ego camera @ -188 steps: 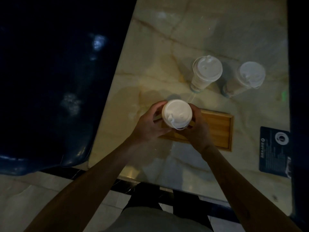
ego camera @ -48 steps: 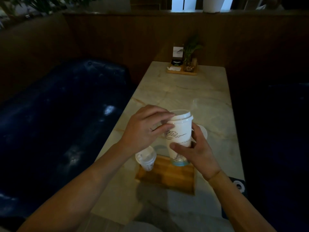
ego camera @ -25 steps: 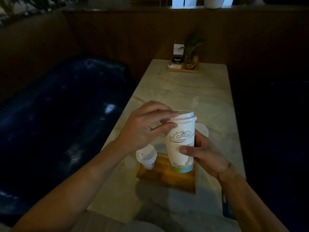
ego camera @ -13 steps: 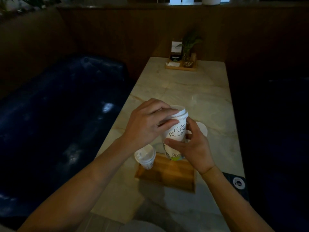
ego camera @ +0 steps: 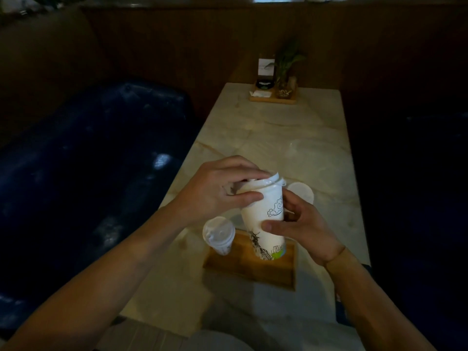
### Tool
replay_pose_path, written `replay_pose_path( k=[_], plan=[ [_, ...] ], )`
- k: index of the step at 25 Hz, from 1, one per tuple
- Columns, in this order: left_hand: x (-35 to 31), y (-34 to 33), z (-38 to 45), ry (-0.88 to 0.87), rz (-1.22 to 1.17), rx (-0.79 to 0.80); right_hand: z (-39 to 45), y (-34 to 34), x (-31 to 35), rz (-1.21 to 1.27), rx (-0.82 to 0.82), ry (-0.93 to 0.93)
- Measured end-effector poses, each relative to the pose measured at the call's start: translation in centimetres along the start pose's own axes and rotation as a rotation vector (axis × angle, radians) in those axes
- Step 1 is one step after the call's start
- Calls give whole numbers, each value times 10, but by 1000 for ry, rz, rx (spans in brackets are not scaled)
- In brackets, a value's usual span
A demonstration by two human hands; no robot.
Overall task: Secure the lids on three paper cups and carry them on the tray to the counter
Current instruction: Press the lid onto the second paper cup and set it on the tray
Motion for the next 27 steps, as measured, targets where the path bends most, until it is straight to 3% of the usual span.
replay_pose_path(
  k=[4,14,21,27],
  plan=[
    [0,-1,-1,-9,15,17,-2,2,1,7,73,-21],
    [9,-9,-19,28,149,-235,0,1,-9,46,45,-8],
    [3,-16,-12,77,432,-330,8,-12,3,-374,-297,52],
    [3,-13,-5,109,332,-220,4,-3,0,-279,-310,74]
  ],
)
Point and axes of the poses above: each hand's wrist, its own z-axis towards the middle knuckle, its own y-axis out of the back of the hand, x = y × z, the point moved 5 cm from there along z, towards the middle knuckle, and after that the axes turned 12 degrees about x, right-handed, at the moved point
